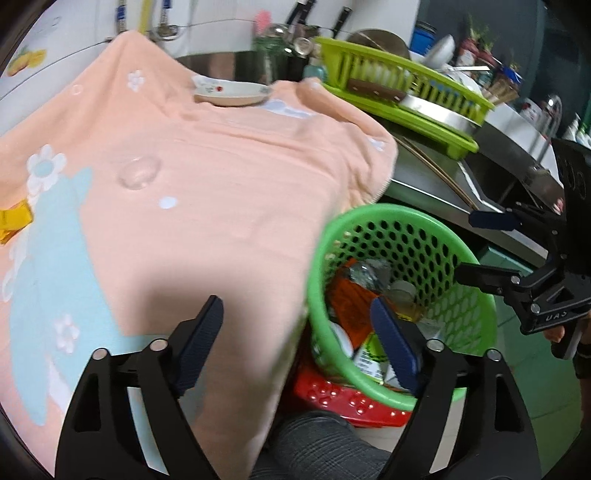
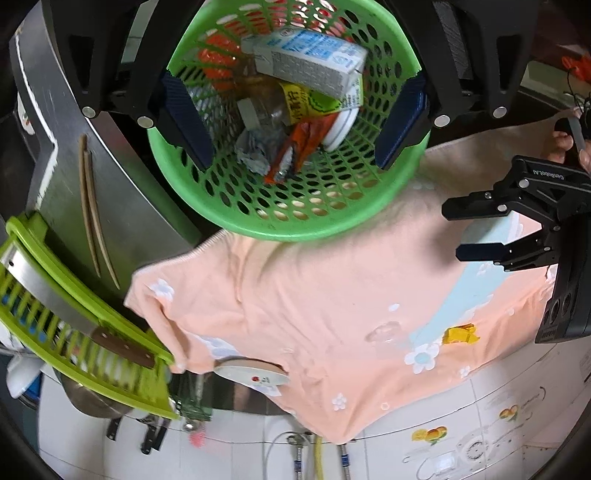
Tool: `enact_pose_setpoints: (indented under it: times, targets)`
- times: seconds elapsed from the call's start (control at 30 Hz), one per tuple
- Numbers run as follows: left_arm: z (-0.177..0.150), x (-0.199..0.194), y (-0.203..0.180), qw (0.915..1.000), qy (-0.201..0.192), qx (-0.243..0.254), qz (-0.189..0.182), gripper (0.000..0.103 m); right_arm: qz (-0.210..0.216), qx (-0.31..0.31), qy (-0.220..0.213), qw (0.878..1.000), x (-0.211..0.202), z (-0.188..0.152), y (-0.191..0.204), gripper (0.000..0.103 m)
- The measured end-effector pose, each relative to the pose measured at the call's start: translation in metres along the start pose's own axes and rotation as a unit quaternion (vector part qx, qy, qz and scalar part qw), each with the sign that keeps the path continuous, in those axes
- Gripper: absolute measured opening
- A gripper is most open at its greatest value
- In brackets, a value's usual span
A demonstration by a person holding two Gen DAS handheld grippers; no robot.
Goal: Collect trash
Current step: 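Move both tools back over the yellow wrapper and clear cup on the towel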
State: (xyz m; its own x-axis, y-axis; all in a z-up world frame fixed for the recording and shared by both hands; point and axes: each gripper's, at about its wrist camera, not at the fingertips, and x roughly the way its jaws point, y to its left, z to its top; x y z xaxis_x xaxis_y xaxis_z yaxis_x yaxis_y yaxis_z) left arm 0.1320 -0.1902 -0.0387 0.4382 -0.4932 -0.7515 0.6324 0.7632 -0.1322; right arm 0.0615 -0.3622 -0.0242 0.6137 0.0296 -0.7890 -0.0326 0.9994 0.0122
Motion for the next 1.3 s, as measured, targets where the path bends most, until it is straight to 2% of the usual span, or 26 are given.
enact_pose_setpoints:
  times: [0.23, 0.57, 1.03, 1.3]
  targets:
    - [-0.001, -0.017, 0.034, 0.9989, -0.018, -0.030, 0.032, 0.094, 0.012, -0.023, 0.000, 1.000, 0.012, 0.020, 0.023, 0.089]
    - [-0.008, -0.035, 0.100, 0.9932, -0.025, -0.082, 0.079, 0.095, 0.035, -0.061, 0.005, 0.997, 0.043, 0.058, 0.063, 0.090]
    - [-0.015, -0.055, 0.195, 0.9803, -0.029, -0.149, 0.126, 0.095, 0.066, -0.091, -0.004, 0.994, 0.099, 0.135, 0.118, 0.090]
    - [-0.006, -0.064, 0.255, 0.9678, -0.035, -0.188, 0.163, 0.097, 0.065, -0.103, -0.010, 0.993, 0.136, 0.186, 0.144, 0.091]
